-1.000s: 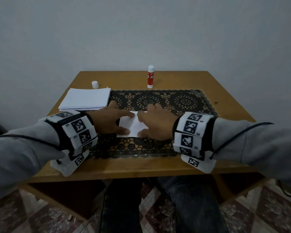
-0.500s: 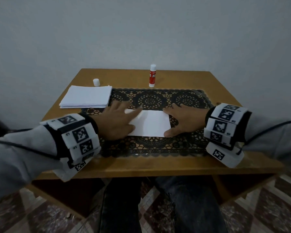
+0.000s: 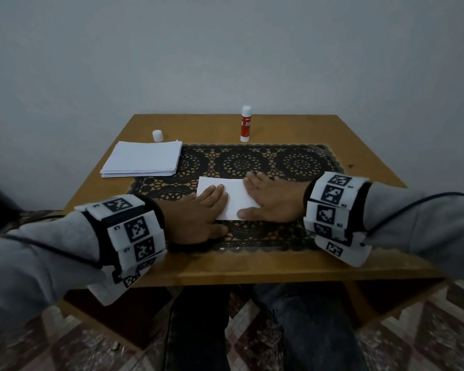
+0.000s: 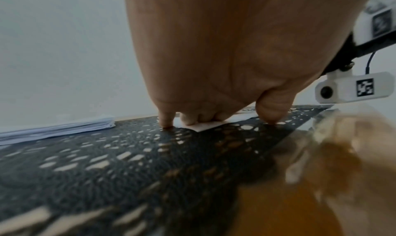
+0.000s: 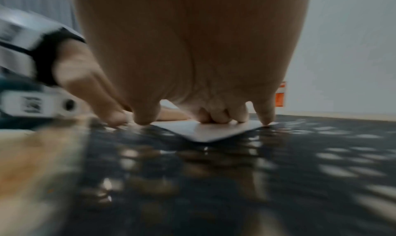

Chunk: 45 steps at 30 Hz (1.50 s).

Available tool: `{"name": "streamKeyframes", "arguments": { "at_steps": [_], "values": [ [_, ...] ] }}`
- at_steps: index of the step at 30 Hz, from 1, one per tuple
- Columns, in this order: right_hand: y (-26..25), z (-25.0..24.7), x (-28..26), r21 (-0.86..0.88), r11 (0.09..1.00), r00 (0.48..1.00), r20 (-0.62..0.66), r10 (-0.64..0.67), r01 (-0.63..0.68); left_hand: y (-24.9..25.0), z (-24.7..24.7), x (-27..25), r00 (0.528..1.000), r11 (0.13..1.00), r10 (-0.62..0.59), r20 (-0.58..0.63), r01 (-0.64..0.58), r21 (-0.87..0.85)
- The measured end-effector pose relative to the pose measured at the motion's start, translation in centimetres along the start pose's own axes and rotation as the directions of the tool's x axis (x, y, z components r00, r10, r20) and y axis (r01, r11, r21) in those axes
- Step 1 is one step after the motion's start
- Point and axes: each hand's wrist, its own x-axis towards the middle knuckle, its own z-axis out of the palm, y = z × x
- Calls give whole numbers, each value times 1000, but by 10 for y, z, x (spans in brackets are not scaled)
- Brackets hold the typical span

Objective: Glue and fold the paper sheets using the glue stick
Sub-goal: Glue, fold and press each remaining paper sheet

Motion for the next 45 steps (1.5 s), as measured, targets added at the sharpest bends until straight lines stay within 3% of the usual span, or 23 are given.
{"name": "streamKeyframes", "arguments": {
  "at_steps": [4, 10, 15, 19, 24, 29, 34, 41, 45],
  "values": [
    [4, -1, 2, 9, 998, 998, -12, 65, -65, -17, -7, 6, 997, 997, -75, -24, 74, -18],
    [-23, 4, -2, -5, 996, 996, -14, -84, 84, -22, -10, 15, 995, 995, -97, -21, 96, -39],
    [-11, -9, 13, -19, 999, 998, -57, 29, -30, -22, -9, 15, 993, 992, -118, -24, 116, -50],
    [-27, -2, 10, -14, 997, 995, -62, -73, 72, -22, -8, 16, 990, 989, -140, -27, 138, -53],
    [-14, -13, 21, 9, 1000, 998, -63, -13, 13, -23, -16, 11, 992, 988, -128, 14, 129, -82],
    [-11, -3, 12, -11, 996, 995, -30, -94, 94, -23, -16, 11, 989, 985, -146, 10, 146, -97],
    [23, -3, 8, 8, 998, 998, -7, 57, -57, -9, -27, 21, 976, 973, -216, 0, 215, -80],
    [32, 3, 6, 42, 999, 999, -15, 32, -32, 18, -26, 25, 1000, 1000, -28, -11, 29, 2],
    [30, 2, 4, 46, 999, 1000, -14, 28, -27, -18, -22, 19, 995, 994, -101, -1, 101, -37]
  ]
}}
